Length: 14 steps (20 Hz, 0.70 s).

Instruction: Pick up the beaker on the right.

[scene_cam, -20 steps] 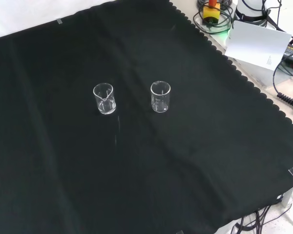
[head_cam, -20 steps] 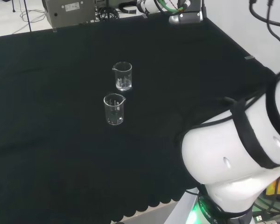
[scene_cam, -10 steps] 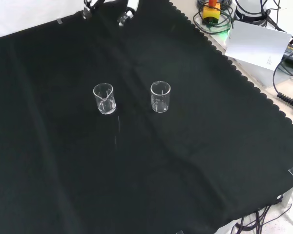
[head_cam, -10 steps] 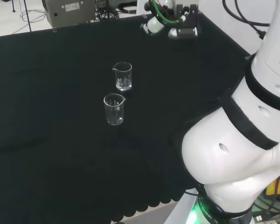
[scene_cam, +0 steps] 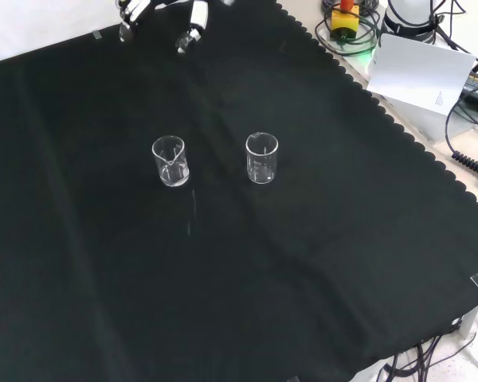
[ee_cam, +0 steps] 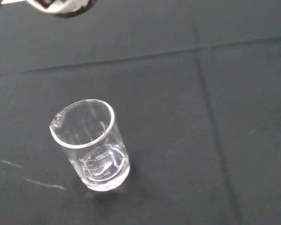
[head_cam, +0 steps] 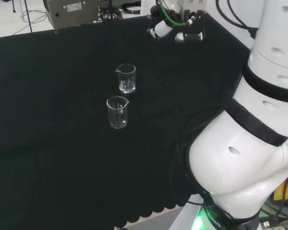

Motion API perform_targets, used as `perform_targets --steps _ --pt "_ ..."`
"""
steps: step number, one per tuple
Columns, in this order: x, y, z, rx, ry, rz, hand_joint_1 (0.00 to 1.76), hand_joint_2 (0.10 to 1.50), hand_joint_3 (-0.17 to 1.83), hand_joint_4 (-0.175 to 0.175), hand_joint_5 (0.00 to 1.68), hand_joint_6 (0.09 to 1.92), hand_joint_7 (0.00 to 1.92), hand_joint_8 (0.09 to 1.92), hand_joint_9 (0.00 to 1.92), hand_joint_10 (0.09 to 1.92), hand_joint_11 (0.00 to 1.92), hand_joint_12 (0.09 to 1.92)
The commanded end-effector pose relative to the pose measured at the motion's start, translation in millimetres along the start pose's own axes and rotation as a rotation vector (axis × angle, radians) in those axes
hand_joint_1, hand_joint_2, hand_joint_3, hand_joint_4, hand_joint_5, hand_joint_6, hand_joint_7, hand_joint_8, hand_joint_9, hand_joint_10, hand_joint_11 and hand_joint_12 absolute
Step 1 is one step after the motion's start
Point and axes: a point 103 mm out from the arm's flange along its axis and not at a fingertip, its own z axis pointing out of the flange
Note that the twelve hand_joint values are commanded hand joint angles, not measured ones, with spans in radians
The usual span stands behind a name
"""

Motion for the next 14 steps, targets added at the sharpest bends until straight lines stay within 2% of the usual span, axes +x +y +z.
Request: perform_targets --steps 1,7,14 --pt "23 57 102 0.046 0.135 -0.142 0.81 0.62 0.67 -0.057 0.47 0.09 0.28 0.74 0.43 0.70 0.07 1.43" --pt "29 60 122 0.064 0.147 -0.148 0.81 0.61 0.67 -0.059 0.48 0.09 0.27 0.74 0.43 0.70 0.07 1.43" --pt "27 62 143 0.060 0.216 -0.156 0.82 0.59 0.67 -0.059 0.48 0.09 0.26 0.73 0.42 0.70 0.06 1.43"
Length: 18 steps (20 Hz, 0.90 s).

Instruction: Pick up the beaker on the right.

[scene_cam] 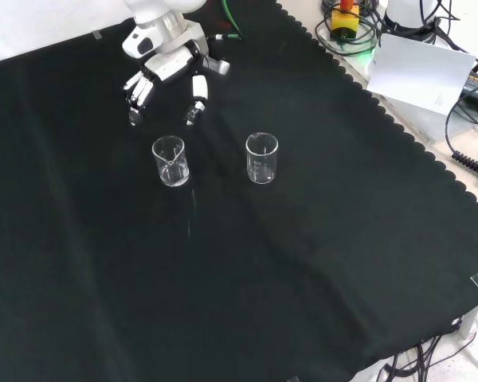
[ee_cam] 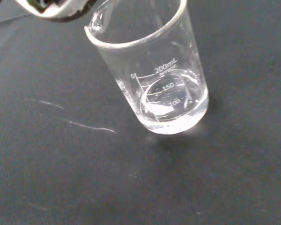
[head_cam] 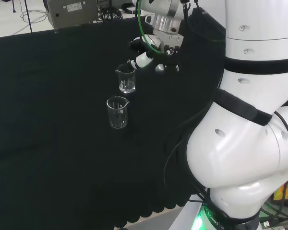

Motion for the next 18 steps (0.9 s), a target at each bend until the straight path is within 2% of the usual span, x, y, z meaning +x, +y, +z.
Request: perform_targets --steps 1,5,9,13,18 --pt "-8 9 14 -0.026 0.071 -0.020 0.82 0.58 0.67 -0.058 0.47 0.09 0.25 0.73 0.42 0.70 0.06 1.43" --pt "-13 11 24 0.009 0.118 -0.009 0.82 0.55 0.66 -0.061 0.44 0.09 0.23 0.73 0.40 0.70 0.05 1.43" --pt "-14 16 33 0.033 0.156 -0.031 0.80 0.53 0.66 -0.064 0.39 0.09 0.18 0.72 0.36 0.69 0.04 1.43" --pt "-12 19 40 -0.004 0.217 -0.071 0.78 0.52 0.66 -0.069 0.36 0.09 0.14 0.72 0.31 0.70 0.00 1.45" --pt "-11 20 53 -0.034 0.275 -0.129 0.79 0.52 0.66 -0.073 0.40 0.09 0.17 0.74 0.33 0.71 0.00 1.45"
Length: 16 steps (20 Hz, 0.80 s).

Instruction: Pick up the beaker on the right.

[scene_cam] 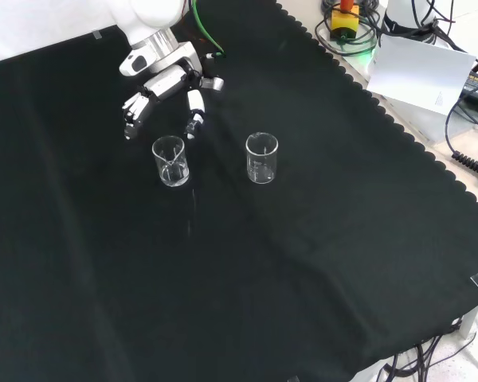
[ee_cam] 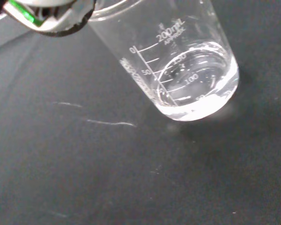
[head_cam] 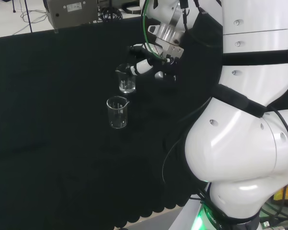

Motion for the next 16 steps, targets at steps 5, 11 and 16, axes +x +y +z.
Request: perform_targets --steps 5,11,16 --pt "-4 2 29 -0.005 0.110 -0.109 0.81 0.51 0.66 -0.076 0.50 0.09 0.19 0.75 0.38 0.72 0.01 1.44" --pt "-12 4 36 -0.009 0.122 -0.106 0.81 0.51 0.65 -0.074 0.48 0.09 0.20 0.75 0.39 0.69 0.00 1.43" --pt "-16 7 42 -0.021 0.157 -0.100 0.83 0.51 0.65 -0.073 0.48 0.09 0.21 0.75 0.39 0.68 0.00 1.43"
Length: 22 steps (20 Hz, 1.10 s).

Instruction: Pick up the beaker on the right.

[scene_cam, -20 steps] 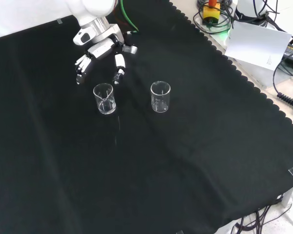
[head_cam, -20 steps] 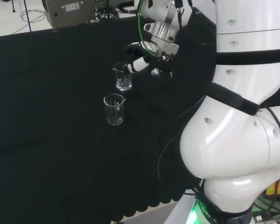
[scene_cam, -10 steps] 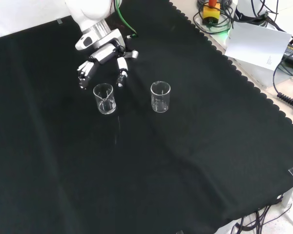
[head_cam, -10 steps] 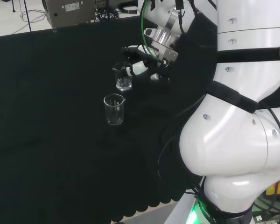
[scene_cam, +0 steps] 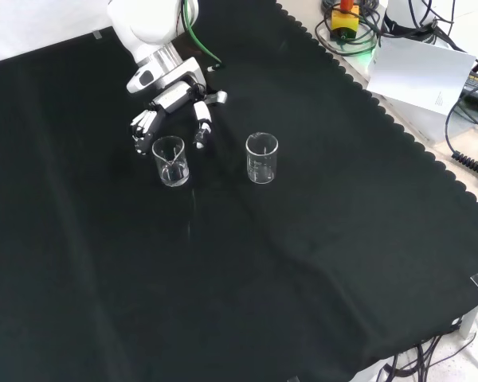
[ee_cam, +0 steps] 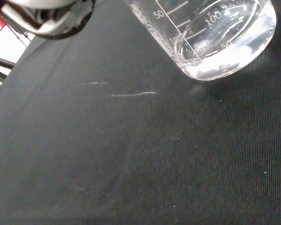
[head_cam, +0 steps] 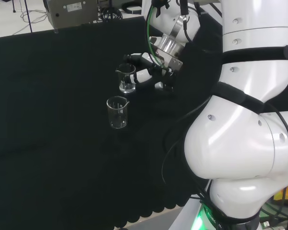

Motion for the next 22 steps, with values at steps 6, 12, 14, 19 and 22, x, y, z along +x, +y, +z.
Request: perform_targets --steps 6,12,14,19,22 --pt "-6 9 10 -0.012 0.061 -0.011 0.78 0.50 0.64 -0.075 0.45 0.09 0.21 0.75 0.38 0.68 0.00 1.43" --pt "-7 13 16 -0.039 0.110 -0.019 0.74 0.51 0.56 -0.075 0.44 0.09 0.21 0.75 0.38 0.68 0.00 1.43" --pt "-8 13 18 -0.050 0.118 -0.020 0.74 0.52 0.56 -0.075 0.44 0.09 0.22 0.75 0.39 0.68 0.00 1.43" --pt "-8 16 20 -0.053 0.119 -0.027 0.78 0.52 0.54 -0.076 0.46 0.09 0.23 0.76 0.41 0.68 0.01 1.43" --pt "-7 17 21 -0.051 0.118 -0.032 0.83 0.53 0.55 -0.075 0.48 0.09 0.25 0.76 0.42 0.68 0.01 1.43"
